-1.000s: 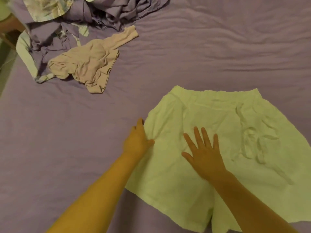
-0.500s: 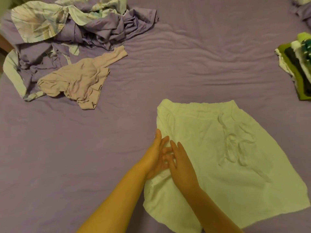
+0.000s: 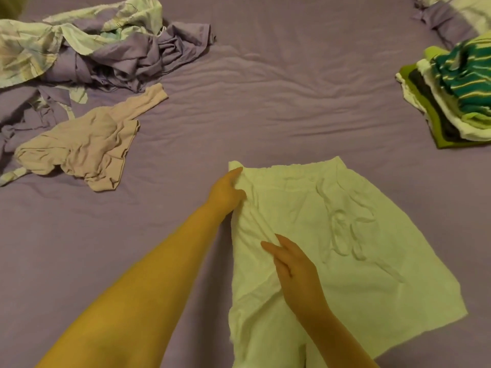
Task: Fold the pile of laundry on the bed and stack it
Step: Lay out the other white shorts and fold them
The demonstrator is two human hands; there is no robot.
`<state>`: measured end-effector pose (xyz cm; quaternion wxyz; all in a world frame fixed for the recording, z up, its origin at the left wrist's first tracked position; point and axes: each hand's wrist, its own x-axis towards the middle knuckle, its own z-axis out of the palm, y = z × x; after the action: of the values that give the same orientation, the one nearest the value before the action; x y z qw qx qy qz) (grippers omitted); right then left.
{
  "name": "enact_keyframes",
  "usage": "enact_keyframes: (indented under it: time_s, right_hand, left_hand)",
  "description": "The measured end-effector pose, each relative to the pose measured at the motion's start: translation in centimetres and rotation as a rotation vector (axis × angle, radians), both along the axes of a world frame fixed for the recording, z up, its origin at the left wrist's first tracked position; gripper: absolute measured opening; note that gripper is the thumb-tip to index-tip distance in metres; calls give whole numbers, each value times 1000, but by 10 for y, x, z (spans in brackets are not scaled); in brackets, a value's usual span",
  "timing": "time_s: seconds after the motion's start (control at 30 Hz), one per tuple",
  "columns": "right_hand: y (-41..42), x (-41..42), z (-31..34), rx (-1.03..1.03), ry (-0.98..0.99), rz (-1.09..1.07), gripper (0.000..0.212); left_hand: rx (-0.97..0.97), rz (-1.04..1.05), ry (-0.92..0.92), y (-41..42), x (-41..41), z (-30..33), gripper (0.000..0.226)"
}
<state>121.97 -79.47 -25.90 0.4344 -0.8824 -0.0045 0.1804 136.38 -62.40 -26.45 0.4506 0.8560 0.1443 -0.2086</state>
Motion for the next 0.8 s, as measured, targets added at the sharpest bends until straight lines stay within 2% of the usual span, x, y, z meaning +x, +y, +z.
enact_keyframes:
  time_s: [0.17, 0.33, 0.4, 0.47, 0.53, 0.57, 0.63, 0.8]
  right_hand:
    - [-78, 8, 29, 82, 3, -142, 43]
    - [-175, 11, 26, -12, -13, -333, 47]
    - [-203, 9, 10, -36, 82, -472, 53]
    - [-215, 4, -9, -83, 218, -557, 59]
    - [-211, -6, -25, -174, 303, -537, 68]
    - [-208, -12, -32, -221, 301, -503, 72]
    - [-203, -22, -42, -302, 247, -445, 71]
    - [-215, -16, -48, -383, 165, -354, 46]
  left_hand:
    - [15, -86, -132, -77, 19, 32, 54]
    - [-104, -240, -213, -177, 37, 41, 51]
    - [16, -375, -248, -205, 35, 27, 53]
    - [267, -509, -252, -219, 29, 7, 55]
    - [509, -600, -214, -218, 21, -10, 55]
    - [572, -625, -204, -216, 16, -17, 55]
    - [604, -642, -229, -214, 11, -28, 54]
    - [689, -605, -354, -219, 32, -28, 57]
